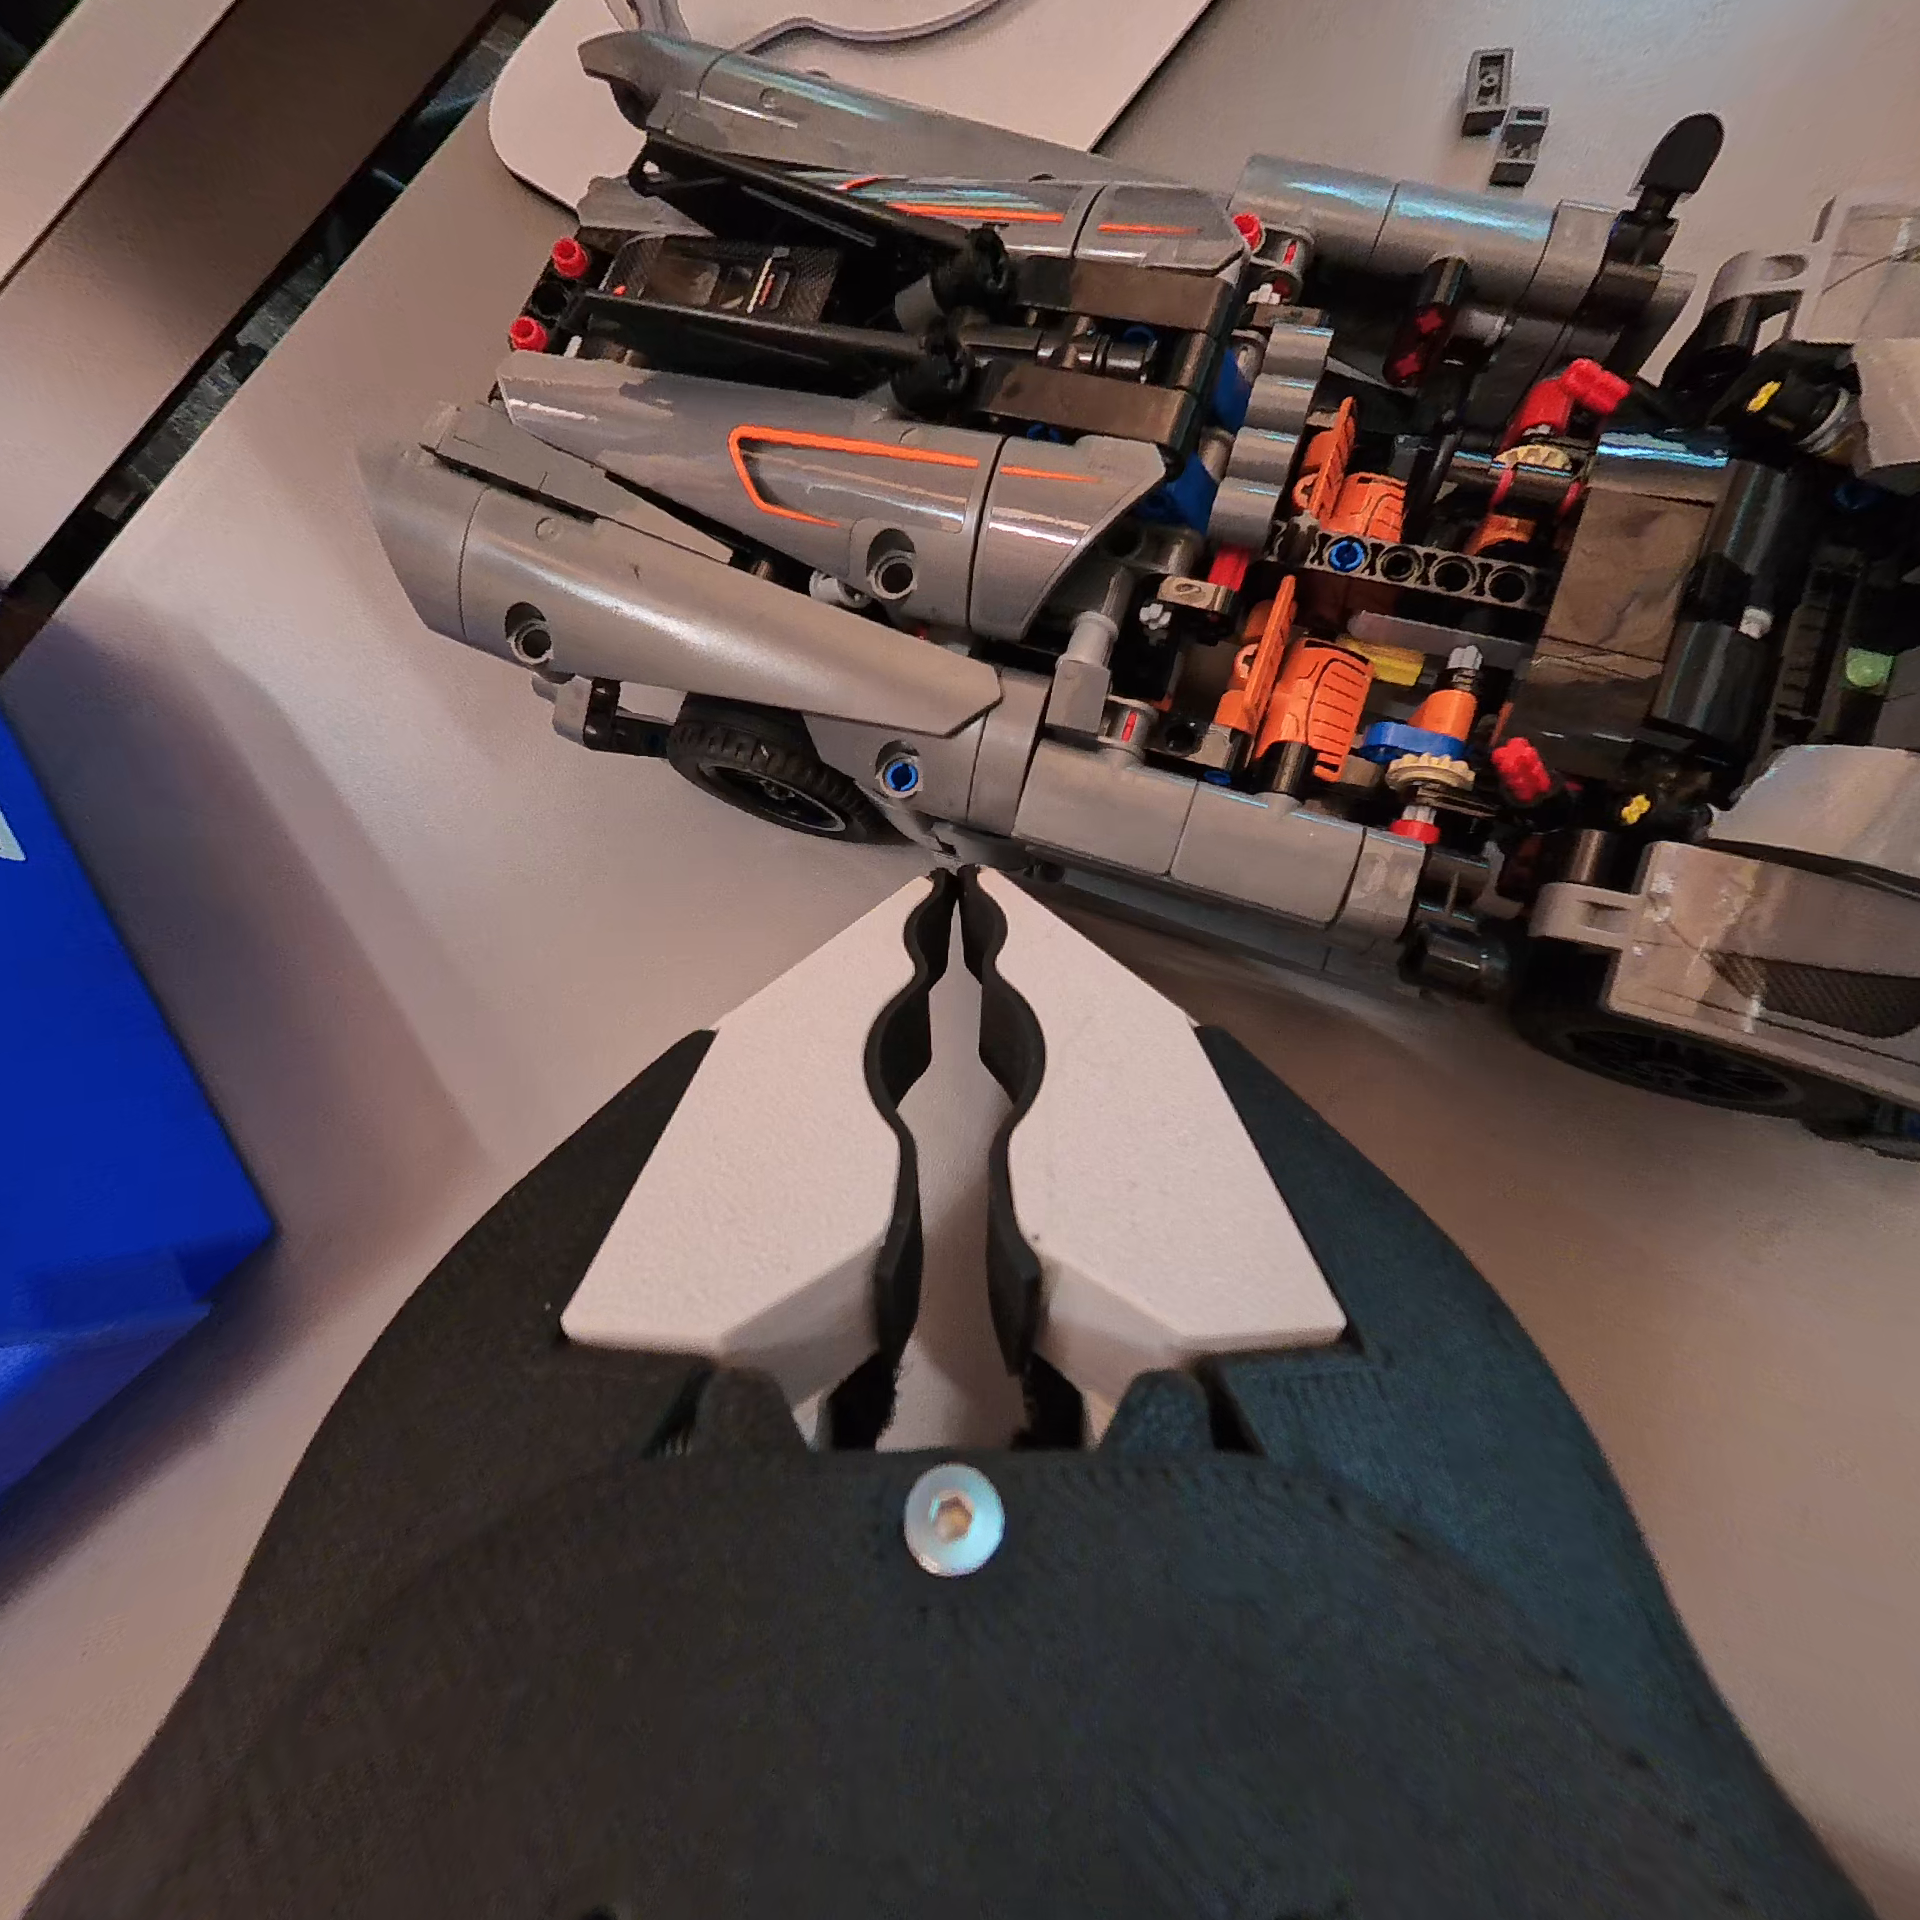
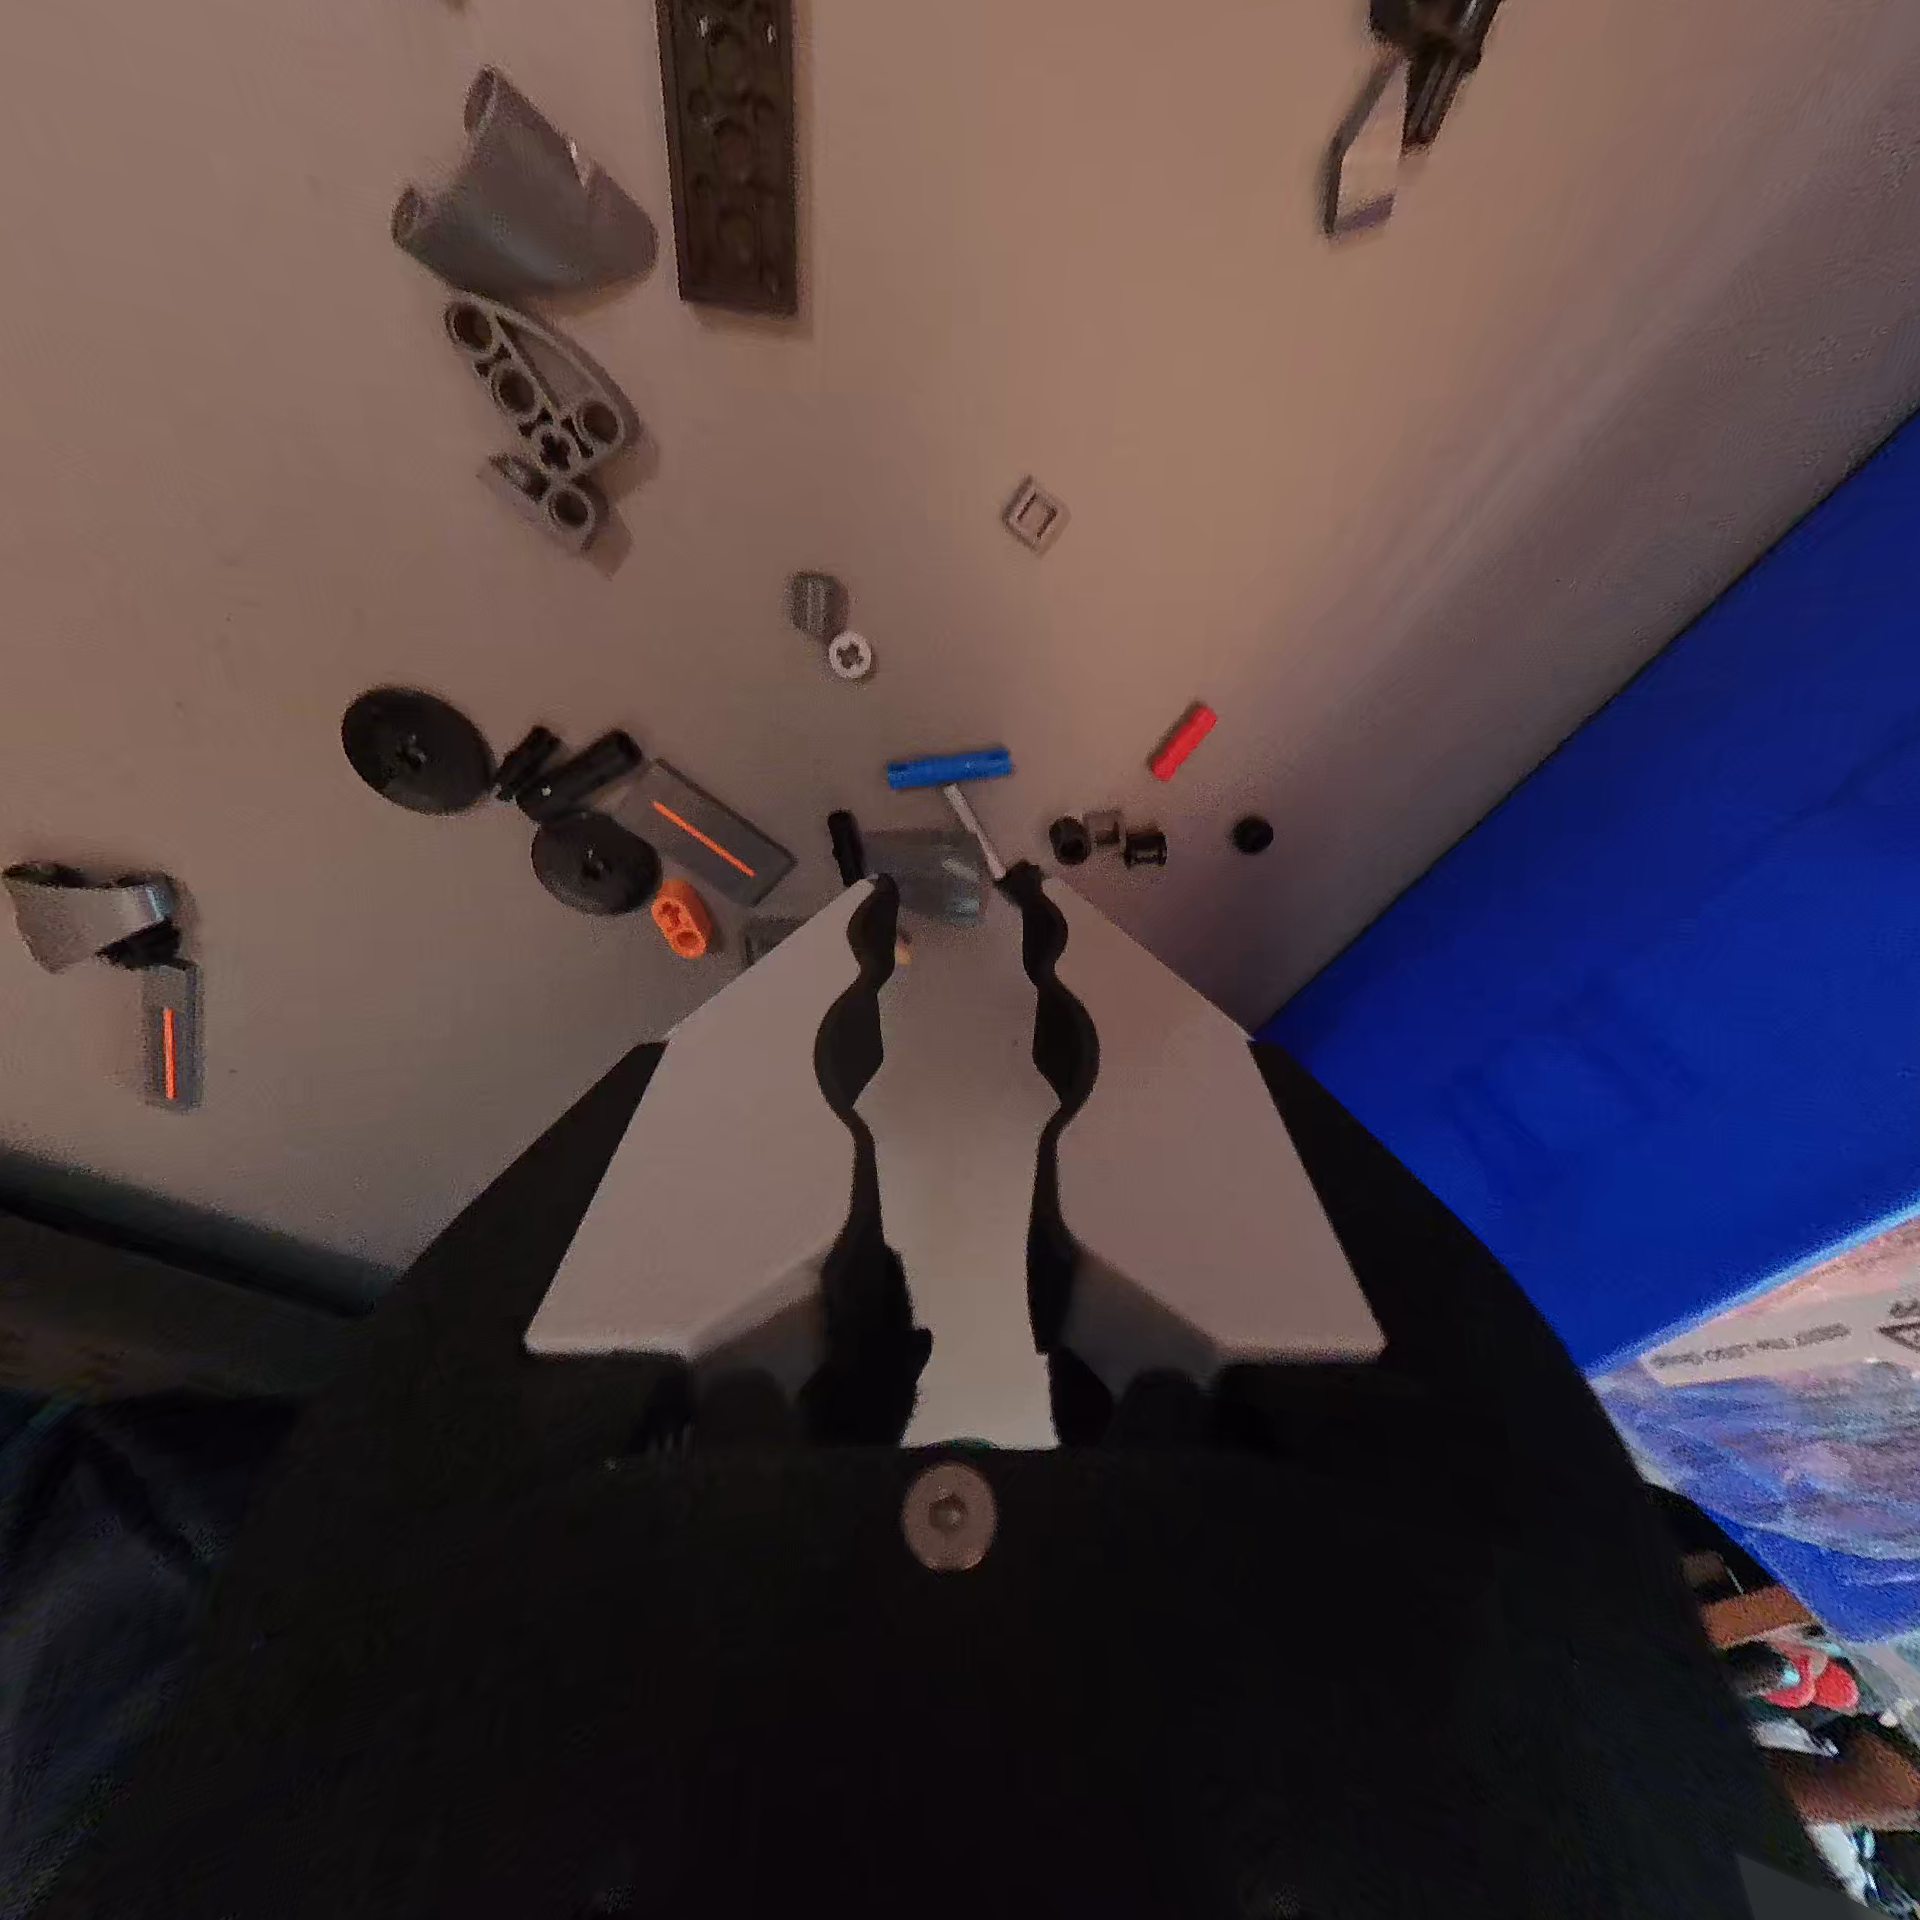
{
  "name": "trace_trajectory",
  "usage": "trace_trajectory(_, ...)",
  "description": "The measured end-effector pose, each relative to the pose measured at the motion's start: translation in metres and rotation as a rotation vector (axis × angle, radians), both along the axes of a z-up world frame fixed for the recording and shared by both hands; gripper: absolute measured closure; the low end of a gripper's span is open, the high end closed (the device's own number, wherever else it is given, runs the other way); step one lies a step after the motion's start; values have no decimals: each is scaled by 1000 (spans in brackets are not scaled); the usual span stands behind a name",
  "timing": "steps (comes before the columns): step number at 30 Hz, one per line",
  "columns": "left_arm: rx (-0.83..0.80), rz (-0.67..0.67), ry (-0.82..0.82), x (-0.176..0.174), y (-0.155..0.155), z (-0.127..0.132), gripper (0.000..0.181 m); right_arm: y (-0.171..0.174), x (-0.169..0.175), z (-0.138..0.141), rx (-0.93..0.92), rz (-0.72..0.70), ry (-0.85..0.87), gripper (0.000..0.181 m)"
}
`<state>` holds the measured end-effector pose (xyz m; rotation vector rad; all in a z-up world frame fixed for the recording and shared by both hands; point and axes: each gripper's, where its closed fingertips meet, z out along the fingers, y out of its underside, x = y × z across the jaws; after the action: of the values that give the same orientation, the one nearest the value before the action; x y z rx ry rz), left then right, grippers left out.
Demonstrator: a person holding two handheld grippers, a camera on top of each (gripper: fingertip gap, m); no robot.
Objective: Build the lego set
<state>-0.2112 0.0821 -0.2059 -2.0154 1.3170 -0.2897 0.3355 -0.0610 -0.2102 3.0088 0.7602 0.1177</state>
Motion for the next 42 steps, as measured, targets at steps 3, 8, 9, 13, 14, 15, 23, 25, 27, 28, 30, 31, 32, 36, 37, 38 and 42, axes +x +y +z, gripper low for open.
trace_trajectory(3, -2, 0, 3, 0, 0, -1, 181, -9, -3, -4, -39, 10, 22, 157)
trace_trajectory(8, -4, 3, -1, 0, 0, -1, 181, -7, -6, -10, -57, 19, 39, 163)
trace_trajectory(9, -4, 3, -2, 0, 0, -1, 181, -5, -8, -10, -51, 26, 42, 165)
trace_trajectory(13, -6, 2, -5, 0, 0, -1, 181, 0, -20, -10, -33, 68, 81, 169)
trace_trajectory(14, -7, 2, -3, 0, 0, -2, 181, 2, -26, -10, -24, 84, 97, 171)
trace_trajectory(15, -8, 1, -3, 0, 0, -2, 181, 5, -30, -10, -15, 100, 97, 172)
trace_trajectory(23, -4, 3, -3, 0, 0, -1, 181, 13, -56, 2, 42, 177, 176, 162)
trace_trajectory(25, -5, 1, -2, 0, 0, -1, 181, 5, -67, 6, 30, 219, 234, 159)
trace_trajectory(27, -7, 1, 2, 0, 0, -2, 181, -7, -75, 7, -7, 277, 258, 154)
trace_trajectory(28, -8, 0, 3, 0, 0, -2, 181, -11, -78, 6, -21, 300, 260, 153)
trace_trajectory(30, -8, 0, 3, 1, 0, -2, 181, -21, -85, 5, -62, 329, 272, 151)
trace_trajectory(31, -8, 0, 2, 1, 0, -2, 181, -25, -88, 4, -79, 344, 279, 151)
trace_trajectory(32, -8, 1, 1, 1, 0, -2, 181, -28, -90, 4, -89, 356, 283, 151)
trace_trajectory(36, -9, 0, 3, 1, 0, -3, 181, -32, -92, 1, -116, 373, 281, 154)
trace_trajectory(37, -9, -1, 5, 1, 0, -3, 181, -31, -93, -1, -118, 376, 280, 156)
trace_trajectory(38, -10, -1, 7, 1, 0, -3, 181, -30, -94, -3, -121, 380, 281, 157)
trace_trajectory(42, -10, -2, 9, 0, -1, -3, 181, -21, -104, -4, -89, 418, 279, 160)
